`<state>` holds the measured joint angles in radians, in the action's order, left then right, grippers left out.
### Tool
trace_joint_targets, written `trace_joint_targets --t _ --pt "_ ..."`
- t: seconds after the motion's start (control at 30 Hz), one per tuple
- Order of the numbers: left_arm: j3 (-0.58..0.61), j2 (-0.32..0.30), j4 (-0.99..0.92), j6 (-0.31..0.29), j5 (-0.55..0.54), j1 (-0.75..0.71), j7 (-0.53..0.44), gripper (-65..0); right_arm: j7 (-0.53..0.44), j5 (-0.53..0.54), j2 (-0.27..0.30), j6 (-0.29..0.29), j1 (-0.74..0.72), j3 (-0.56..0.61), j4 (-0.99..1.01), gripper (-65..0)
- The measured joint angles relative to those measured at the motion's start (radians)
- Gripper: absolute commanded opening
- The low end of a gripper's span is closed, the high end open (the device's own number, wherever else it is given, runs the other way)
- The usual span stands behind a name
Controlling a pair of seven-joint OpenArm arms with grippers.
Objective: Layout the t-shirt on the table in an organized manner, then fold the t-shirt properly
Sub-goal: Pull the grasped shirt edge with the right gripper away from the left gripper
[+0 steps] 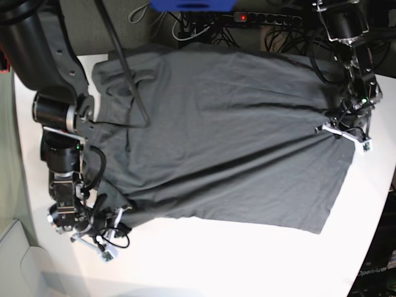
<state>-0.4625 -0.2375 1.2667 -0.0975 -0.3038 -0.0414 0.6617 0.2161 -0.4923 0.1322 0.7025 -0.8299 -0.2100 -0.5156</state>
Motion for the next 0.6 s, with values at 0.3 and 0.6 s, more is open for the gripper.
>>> trace_joint_targets --t 0.3,0.6 --pt "0.0 0.0 0.0 0.0 0.0 0.0 0.0 -65.0 -0.24 0.001 0.0 0.0 0.012 -0.016 0.016 -56.3" --pt "0.0 0.0 0.005 0.0 -0.004 -0.014 -0.014 -65.0 -0.348 -0.002 -0.02 -0.103 0.018 -0.016 0.019 -31.4"
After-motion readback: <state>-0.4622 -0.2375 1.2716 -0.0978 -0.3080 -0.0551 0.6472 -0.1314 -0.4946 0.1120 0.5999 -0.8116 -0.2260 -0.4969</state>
